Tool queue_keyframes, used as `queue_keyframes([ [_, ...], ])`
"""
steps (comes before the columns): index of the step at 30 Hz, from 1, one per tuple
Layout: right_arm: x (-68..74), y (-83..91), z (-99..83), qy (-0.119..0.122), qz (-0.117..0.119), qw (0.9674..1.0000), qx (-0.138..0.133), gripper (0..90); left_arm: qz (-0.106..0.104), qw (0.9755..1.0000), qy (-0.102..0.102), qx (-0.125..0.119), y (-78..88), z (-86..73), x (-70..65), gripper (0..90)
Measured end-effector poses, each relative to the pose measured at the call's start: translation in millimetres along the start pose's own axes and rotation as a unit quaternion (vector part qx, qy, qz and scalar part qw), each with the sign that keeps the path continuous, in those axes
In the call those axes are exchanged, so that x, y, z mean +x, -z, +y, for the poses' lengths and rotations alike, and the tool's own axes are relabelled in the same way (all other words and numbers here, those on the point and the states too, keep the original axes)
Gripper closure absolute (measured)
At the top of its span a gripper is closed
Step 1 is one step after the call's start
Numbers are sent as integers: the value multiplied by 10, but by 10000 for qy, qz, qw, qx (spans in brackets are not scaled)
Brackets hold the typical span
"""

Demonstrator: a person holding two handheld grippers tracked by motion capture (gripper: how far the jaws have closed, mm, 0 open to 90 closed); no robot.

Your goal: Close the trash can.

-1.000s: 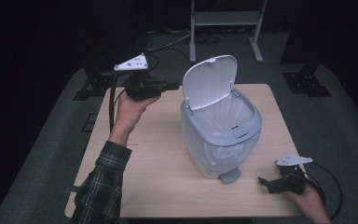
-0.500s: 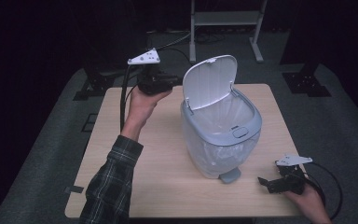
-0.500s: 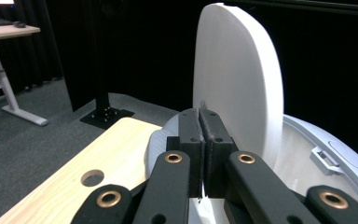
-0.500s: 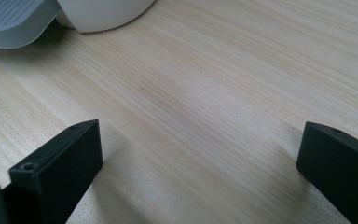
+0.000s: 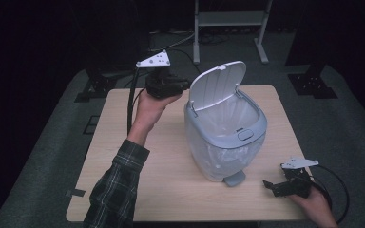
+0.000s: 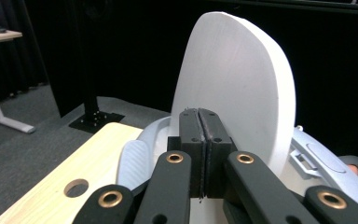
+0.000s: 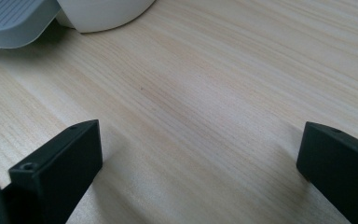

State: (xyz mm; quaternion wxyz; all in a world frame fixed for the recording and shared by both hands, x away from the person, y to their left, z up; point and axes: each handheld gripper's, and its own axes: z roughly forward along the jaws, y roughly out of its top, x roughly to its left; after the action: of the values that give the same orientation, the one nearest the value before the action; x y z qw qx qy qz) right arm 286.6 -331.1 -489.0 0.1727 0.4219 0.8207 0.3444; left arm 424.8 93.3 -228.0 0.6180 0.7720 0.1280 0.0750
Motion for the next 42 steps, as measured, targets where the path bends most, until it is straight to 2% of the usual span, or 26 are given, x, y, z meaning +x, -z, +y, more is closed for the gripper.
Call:
queue_keyframes([
  [2,0,0,0,-1,0,10000,0,0,-94,9999,26,-33,-21,-13,-30,896],
  [10,0,0,0,-2,0,10000,0,0,-261,9995,-107,113,-114,-18,-153,900],
  [17,0,0,0,-1,0,10000,-1,0,-499,9983,-186,221,-216,-3,-289,900],
  [30,0,0,0,-1,0,10000,0,0,-820,9944,-303,602,-434,10,-532,900],
  [42,0,0,0,0,0,10000,-1,0,-940,9910,-312,902,-638,-38,-686,900],
])
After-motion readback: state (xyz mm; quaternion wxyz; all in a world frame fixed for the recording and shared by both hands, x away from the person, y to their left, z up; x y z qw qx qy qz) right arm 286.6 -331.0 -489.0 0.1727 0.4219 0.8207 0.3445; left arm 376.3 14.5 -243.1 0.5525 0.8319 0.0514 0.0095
